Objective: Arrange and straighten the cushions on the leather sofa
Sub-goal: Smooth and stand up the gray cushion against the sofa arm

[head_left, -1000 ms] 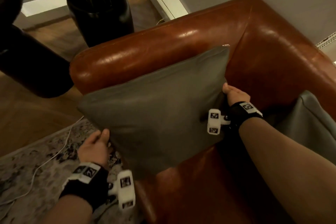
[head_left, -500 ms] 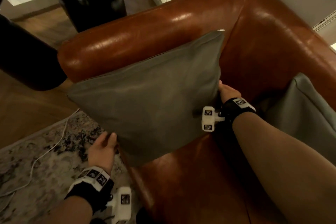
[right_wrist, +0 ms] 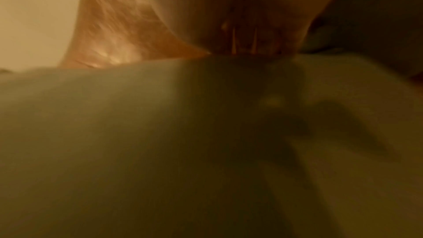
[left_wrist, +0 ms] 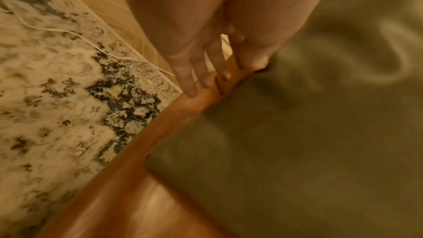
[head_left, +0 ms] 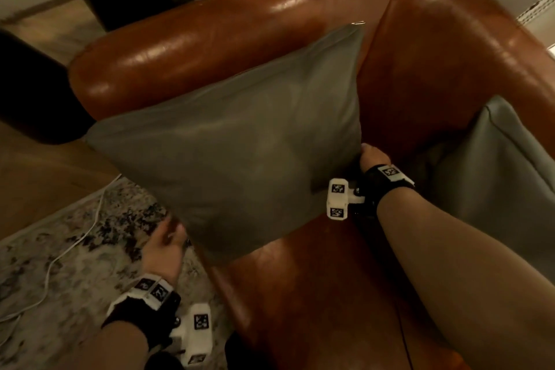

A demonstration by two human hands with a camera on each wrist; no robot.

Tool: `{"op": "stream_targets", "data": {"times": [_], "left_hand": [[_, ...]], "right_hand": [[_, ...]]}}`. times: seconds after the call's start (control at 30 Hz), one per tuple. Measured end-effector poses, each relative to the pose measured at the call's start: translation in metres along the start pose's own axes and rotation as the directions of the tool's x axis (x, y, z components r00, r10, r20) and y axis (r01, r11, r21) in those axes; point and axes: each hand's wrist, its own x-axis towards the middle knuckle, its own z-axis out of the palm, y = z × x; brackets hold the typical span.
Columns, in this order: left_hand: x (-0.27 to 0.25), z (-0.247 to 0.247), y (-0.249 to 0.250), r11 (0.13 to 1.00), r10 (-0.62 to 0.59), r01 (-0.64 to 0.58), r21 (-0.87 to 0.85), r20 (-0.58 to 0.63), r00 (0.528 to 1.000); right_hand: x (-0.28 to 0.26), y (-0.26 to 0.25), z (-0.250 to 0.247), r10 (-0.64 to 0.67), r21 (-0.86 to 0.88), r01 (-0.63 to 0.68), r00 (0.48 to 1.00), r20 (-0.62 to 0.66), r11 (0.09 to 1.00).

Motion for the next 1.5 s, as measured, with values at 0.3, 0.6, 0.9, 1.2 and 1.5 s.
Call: {"op": "stream_targets", "data": {"times": [0.3,0.6,0.9,1.2,1.5], "left_hand": [[0.018,0.009,-0.009,0.991,-0.116,0.099,-0.094,-0.195,0.974],[0.013,-0.003,-0.024,0.971,-0.116,0.107,-0.213,-0.033,0.993],[0.024,0.018,-0.060,0.939,-0.235,0.220,0.265,0.027,0.972],[0.053,-0.009,-0.077,0.935,-0.312,0.303,0.185,0.021,0.950],[-0.033,-0.035,-0.010,0.157,-0.151,-0.562,0.812,0.582,0.799]], "right_hand": [[0.015,0.006,-0.002,0.124,0.124,-0.112,0.988,-0.090,0.986],[0.010,0.008,0.002,0.017,0.025,-0.016,0.999,-0.039,1.000],[0.026,0.025,0.009,0.020,-0.150,-0.018,1.000,0.015,0.989],[0.035,0.016,0.005,0.128,-0.022,-0.136,0.970,-0.208,0.991],[-0.008,-0.020,-0.001,-0.196,0.097,0.220,0.957,-0.214,0.971]]}}
